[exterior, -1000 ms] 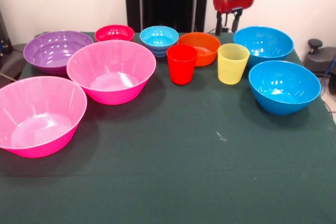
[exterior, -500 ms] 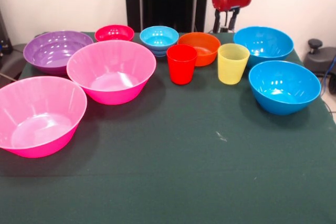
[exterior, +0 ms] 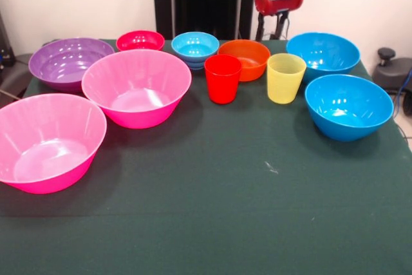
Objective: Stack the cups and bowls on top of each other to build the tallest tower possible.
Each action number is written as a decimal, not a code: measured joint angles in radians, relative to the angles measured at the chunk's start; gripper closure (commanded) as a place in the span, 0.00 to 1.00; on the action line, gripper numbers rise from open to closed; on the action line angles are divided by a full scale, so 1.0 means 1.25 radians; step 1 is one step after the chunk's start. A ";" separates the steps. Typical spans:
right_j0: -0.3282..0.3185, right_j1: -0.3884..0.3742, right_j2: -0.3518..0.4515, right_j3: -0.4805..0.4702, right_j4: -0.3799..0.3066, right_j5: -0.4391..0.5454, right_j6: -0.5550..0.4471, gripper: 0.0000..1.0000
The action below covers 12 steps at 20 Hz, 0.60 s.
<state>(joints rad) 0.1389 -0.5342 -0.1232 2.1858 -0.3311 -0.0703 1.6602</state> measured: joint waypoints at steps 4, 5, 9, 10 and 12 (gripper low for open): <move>-0.015 0.000 0.000 0.000 0.000 0.000 0.000 0.00; -0.019 0.000 0.000 0.000 0.000 0.000 0.000 0.00; -0.038 0.000 0.002 0.000 0.000 0.000 0.000 0.00; -0.043 0.000 0.003 0.000 0.000 0.000 0.000 0.00; -0.053 0.000 0.005 0.000 0.000 0.000 0.000 0.00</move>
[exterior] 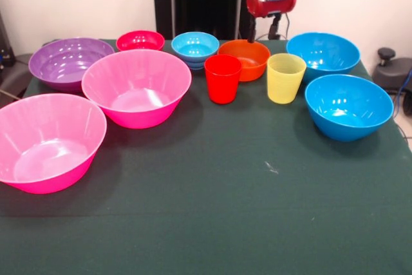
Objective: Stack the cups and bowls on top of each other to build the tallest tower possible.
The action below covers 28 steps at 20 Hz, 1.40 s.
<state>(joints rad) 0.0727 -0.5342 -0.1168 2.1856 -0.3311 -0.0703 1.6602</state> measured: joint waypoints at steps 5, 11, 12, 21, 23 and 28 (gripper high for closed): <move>-0.027 0.000 0.004 0.000 0.000 0.000 0.000 0.00; -0.059 0.000 0.013 0.000 0.000 0.000 0.000 0.00; -0.060 0.000 0.014 0.000 0.000 0.000 0.000 0.00; -0.062 0.000 0.024 0.000 0.000 0.000 0.000 0.00; -0.062 0.000 0.025 0.000 0.000 0.000 0.000 0.00; -0.061 0.014 0.025 0.000 0.000 -0.009 0.000 0.00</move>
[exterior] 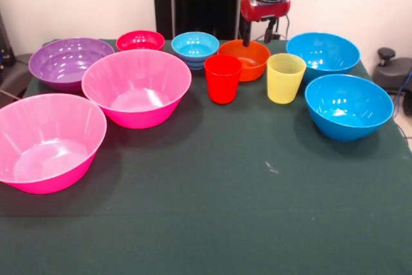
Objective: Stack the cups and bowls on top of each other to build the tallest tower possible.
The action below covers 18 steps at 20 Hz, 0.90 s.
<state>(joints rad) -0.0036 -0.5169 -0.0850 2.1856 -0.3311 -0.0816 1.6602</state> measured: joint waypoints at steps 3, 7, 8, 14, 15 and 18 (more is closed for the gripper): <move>0.000 0.011 0.002 0.000 0.000 -0.021 0.000 0.00; 0.000 0.021 0.005 0.000 0.000 -0.048 0.000 0.00; 0.000 0.024 0.007 0.000 -0.001 -0.057 0.000 0.00; -0.001 0.043 0.012 0.000 -0.006 -0.089 0.000 0.00; -0.001 0.045 0.012 0.000 -0.008 -0.094 0.000 0.00; -0.003 0.053 0.014 0.000 -0.013 -0.110 0.000 0.00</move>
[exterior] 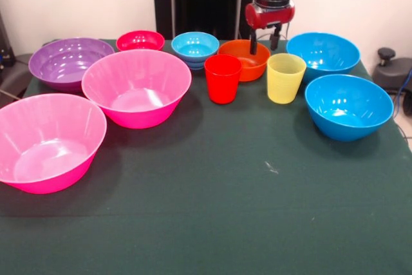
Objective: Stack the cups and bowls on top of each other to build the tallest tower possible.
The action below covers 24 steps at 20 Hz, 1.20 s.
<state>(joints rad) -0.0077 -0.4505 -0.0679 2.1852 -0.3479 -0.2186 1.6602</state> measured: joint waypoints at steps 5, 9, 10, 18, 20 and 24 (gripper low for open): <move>-0.001 0.011 0.000 0.000 -0.004 -0.017 0.000 0.00; 0.000 0.033 -0.001 0.000 -0.004 -0.037 0.000 1.00; 0.000 0.035 -0.003 0.000 -0.004 -0.041 0.000 1.00; 0.008 0.030 -0.019 0.002 -0.004 -0.073 0.000 1.00; 0.008 0.028 -0.019 0.003 -0.004 -0.073 0.000 1.00; 0.005 0.012 -0.019 0.007 -0.004 -0.073 0.000 1.00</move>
<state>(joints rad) -0.0010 -0.4351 -0.0915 2.1944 -0.3531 -0.3101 1.6602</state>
